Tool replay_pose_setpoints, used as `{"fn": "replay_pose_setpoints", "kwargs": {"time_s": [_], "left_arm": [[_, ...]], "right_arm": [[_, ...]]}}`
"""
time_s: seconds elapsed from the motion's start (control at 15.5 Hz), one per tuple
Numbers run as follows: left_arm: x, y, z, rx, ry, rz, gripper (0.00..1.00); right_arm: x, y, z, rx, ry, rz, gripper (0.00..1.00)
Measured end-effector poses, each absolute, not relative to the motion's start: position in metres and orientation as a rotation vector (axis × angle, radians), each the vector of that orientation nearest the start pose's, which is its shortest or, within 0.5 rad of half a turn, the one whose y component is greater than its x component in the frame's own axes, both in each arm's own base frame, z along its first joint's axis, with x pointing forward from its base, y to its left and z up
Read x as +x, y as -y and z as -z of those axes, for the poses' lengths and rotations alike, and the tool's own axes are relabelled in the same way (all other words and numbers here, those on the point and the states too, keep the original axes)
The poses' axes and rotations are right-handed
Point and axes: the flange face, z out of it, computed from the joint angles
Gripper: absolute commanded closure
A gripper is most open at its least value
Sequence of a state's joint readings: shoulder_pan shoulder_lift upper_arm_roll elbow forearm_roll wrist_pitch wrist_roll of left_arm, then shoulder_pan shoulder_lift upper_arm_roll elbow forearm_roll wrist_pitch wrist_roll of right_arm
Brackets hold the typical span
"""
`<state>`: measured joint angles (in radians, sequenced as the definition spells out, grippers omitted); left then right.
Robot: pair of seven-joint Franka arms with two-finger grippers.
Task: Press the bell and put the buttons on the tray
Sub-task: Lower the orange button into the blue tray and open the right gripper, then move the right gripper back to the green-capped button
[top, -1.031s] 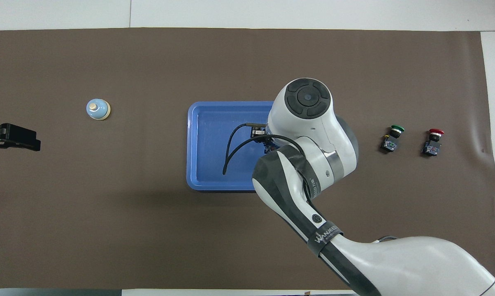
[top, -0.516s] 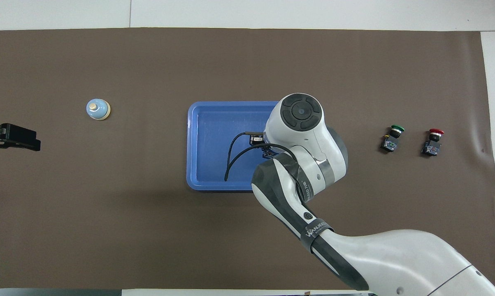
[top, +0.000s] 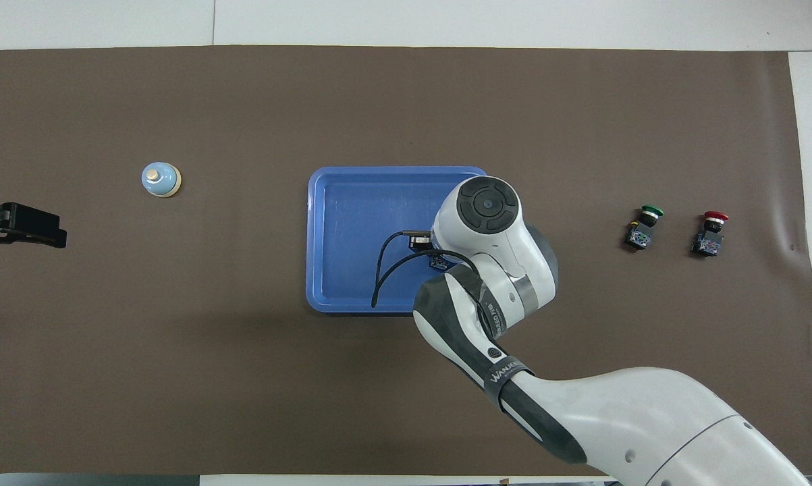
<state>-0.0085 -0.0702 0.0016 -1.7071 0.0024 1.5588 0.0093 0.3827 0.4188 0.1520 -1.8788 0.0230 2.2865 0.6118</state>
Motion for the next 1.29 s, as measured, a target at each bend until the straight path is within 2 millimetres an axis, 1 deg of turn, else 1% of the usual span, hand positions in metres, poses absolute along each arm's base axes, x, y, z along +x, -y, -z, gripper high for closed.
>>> {"fn": "replay_pose_setpoints", "kwargs": {"time_s": [0.19,0.32,0.39,0.45,0.52,0.58,0.64,0.77,0.84,0.9,1.03,1.16,1.29], "left_arm": [[0.528,0.003,-0.597,-3.137,-0.026,-0.123,0.00],[0.528,0.003,-0.597,-3.137,-0.026,-0.123,0.00],[0.528,0.003,-0.597,-3.137,-0.026,-0.123,0.00],[0.528,0.003,-0.597,-3.137,-0.025,-0.123,0.00],[0.528,0.003,-0.597,-3.137,-0.025,-0.123,0.00],[0.528,0.003,-0.597,-3.137,-0.026,-0.123,0.00],[0.528,0.003,-0.597,-3.137,-0.025,-0.123,0.00],[0.528,0.003,-0.597,-3.137,-0.026,-0.123,0.00],[0.528,0.003,-0.597,-3.137,-0.025,-0.123,0.00],[0.528,0.003,-0.597,-3.137,-0.025,-0.123,0.00],[0.528,0.003,-0.597,-3.137,-0.025,-0.123,0.00],[0.528,0.003,-0.597,-3.137,-0.026,-0.123,0.00],[0.528,0.003,-0.597,-3.137,-0.025,-0.123,0.00]], "right_arm": [[0.546,-0.318,-0.288,-3.076,-0.176,-0.082,0.00],[0.546,-0.317,-0.292,-3.079,-0.191,-0.088,0.00],[0.547,-0.315,-0.299,-3.081,-0.205,-0.090,0.00],[0.550,-0.310,-0.311,-3.084,-0.224,-0.092,0.00],[0.556,-0.301,-0.328,-3.085,-0.249,-0.087,0.00],[0.563,-0.287,-0.348,-3.082,-0.284,-0.073,0.00],[0.571,-0.270,-0.368,-3.076,-0.327,-0.059,0.00],[0.583,-0.226,-0.404,-3.060,-0.432,-0.029,0.00],[0.588,-0.203,-0.416,-3.052,-0.483,-0.018,0.00],[0.592,-0.182,-0.424,-3.047,-0.523,-0.014,0.00],[0.601,-0.140,-0.426,-3.046,-0.548,-0.018,0.00],[0.608,-0.098,-0.420,-3.050,-0.546,-0.031,0.00],[0.610,-0.054,-0.411,-3.050,-0.567,-0.056,0.00]]}}
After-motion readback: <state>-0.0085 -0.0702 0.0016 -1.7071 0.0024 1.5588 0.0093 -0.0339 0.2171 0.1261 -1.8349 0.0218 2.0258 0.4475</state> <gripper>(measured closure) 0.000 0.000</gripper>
